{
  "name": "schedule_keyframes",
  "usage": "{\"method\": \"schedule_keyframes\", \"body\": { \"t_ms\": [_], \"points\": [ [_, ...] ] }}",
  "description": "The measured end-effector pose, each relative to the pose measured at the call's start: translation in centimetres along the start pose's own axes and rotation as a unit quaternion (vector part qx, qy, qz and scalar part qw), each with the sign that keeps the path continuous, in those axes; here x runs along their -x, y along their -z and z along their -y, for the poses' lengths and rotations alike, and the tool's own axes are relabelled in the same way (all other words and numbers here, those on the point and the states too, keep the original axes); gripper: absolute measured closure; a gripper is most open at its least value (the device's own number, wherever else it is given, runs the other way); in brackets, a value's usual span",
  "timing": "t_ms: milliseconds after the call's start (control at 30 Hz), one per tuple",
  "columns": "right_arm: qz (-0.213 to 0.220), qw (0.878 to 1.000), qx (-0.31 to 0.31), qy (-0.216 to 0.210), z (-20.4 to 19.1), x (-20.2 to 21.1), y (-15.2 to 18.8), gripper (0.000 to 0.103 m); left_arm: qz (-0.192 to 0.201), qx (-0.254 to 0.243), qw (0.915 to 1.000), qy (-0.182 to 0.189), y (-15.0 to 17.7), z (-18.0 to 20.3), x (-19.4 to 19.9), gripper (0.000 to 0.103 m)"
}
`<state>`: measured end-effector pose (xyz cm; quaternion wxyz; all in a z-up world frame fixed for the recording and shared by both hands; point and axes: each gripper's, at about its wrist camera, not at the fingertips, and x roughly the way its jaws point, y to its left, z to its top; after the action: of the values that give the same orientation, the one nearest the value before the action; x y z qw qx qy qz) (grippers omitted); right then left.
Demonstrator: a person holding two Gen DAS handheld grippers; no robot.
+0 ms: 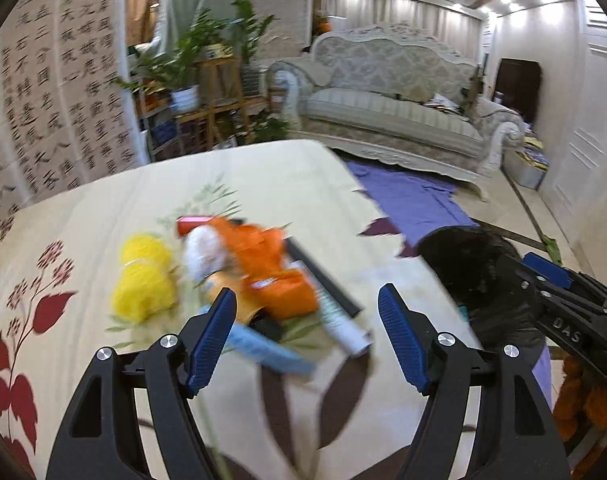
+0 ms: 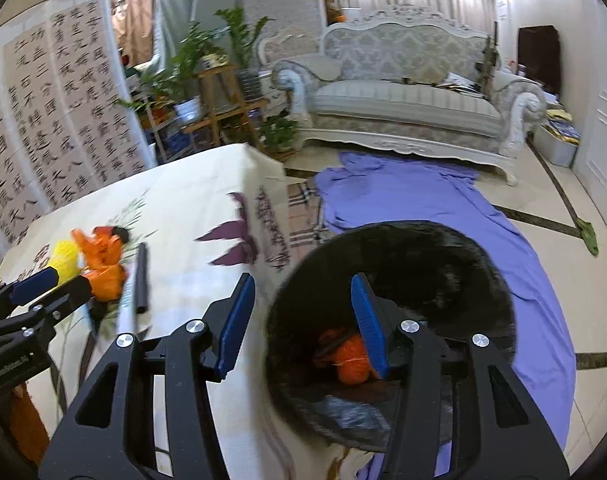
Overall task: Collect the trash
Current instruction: 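Move both grippers back over the trash pile on the table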
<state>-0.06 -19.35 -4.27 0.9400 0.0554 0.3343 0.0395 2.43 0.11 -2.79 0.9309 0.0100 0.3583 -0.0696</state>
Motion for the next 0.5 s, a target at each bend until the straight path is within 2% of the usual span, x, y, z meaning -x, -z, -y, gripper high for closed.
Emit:
{"method": "schedule_keyframes", "body": {
  "t_ms": [233, 500],
  "points": [
    [-0.015, 0.999, 0.026, -0.019, -3.2, -0.6, 0.7, 0.054, -0.024, 0.024, 0.9993, -0.018, 1.3, -2.3, -0.6, 0.032],
    [-0.023, 0.999, 0.025, -0.027, -3.3, -1.0, 1.0, 0.054, -0.049, 0.030, 0.9980, -0.026, 1.7, -2.4, -2.3, 0.032]
  ]
}}
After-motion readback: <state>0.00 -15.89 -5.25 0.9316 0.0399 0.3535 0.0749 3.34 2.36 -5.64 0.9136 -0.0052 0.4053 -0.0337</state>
